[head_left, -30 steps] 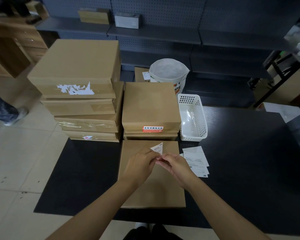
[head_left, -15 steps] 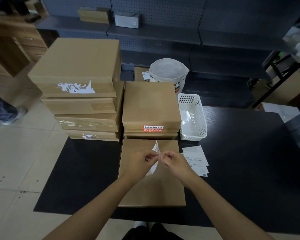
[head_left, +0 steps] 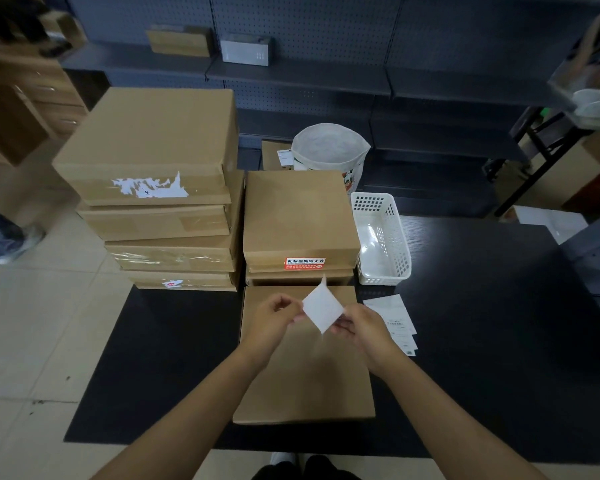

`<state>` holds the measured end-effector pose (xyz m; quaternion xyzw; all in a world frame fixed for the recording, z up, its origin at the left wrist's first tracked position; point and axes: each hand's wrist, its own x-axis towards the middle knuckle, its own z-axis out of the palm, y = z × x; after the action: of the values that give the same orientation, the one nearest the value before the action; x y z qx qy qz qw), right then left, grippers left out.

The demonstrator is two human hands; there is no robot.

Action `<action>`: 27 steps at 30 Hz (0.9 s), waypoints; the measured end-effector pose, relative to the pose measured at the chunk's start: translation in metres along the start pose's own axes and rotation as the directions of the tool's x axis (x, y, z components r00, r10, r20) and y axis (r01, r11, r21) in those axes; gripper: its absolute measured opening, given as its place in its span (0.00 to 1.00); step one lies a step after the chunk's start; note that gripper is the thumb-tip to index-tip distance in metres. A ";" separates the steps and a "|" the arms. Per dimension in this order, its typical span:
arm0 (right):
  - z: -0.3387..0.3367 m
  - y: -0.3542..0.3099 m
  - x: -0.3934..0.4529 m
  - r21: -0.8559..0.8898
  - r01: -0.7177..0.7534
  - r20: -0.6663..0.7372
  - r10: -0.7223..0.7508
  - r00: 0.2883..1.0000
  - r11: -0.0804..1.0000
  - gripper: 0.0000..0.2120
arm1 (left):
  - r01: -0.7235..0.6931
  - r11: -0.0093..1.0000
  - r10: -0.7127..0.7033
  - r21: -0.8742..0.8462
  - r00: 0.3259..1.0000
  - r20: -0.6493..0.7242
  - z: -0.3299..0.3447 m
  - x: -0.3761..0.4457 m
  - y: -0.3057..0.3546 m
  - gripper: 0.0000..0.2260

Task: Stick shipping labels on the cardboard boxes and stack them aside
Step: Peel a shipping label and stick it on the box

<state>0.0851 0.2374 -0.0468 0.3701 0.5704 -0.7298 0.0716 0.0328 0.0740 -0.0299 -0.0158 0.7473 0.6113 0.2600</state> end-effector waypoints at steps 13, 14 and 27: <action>-0.016 -0.018 0.015 0.166 -0.016 0.059 0.006 0.998 0.986 0.18 | -0.106 0.978 0.108 0.179 0.994 -0.001 0.025 0.024 0.046 0.04; -0.010 -0.019 0.016 0.074 0.008 0.113 -0.016 0.993 0.997 0.17 | -0.102 0.974 0.102 0.200 0.995 0.010 0.026 0.023 0.045 0.04; -0.109 -0.051 0.125 0.224 -0.039 -0.109 0.064 0.992 0.974 0.12 | -0.147 0.987 0.119 -0.061 0.938 -0.326 0.104 0.055 0.120 0.06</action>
<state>0.0190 0.3907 -0.0929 0.4319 0.4788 -0.7641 0.0158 -0.0177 0.2160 0.0445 -0.0755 0.7525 0.6477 0.0920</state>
